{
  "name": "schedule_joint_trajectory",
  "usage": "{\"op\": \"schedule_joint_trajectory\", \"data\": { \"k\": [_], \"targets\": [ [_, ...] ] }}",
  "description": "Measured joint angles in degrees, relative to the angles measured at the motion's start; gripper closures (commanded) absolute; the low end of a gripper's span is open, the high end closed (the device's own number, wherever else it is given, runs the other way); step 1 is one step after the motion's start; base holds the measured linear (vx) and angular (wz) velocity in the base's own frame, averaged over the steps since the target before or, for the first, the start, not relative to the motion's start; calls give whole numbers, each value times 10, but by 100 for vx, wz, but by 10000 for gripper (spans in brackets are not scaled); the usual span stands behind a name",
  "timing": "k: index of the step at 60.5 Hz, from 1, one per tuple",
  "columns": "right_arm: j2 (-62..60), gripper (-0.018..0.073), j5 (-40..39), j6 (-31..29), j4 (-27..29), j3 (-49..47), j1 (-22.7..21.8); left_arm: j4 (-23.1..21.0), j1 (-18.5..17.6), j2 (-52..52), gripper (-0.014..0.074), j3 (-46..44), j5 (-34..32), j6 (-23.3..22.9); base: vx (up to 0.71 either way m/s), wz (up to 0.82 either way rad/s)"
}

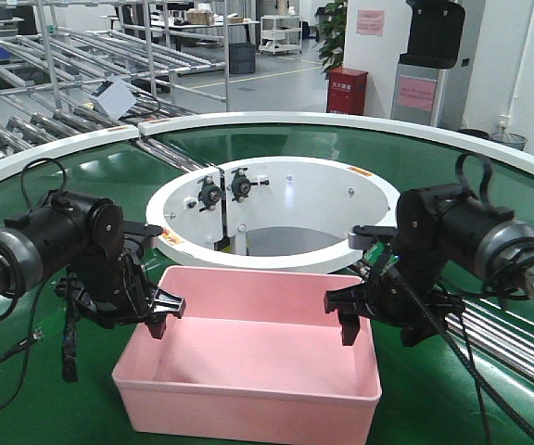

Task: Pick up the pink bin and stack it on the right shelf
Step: 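Lower both grippers onto opposite side walls of the pink bin, then close both grippers on the bin walls and lift the bin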

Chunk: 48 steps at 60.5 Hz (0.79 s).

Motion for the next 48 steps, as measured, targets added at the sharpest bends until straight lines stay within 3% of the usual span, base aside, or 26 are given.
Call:
{"op": "schedule_joint_trajectory", "data": {
  "k": [29, 48],
  "targets": [
    [60, 145, 3, 21, 14, -32, 0, -9, 4, 4, 30, -1, 8, 0, 0, 0],
    [67, 246, 28, 22, 8, -34, 0, -14, 4, 21, 162, -3, 12, 0, 0, 0]
  ]
}}
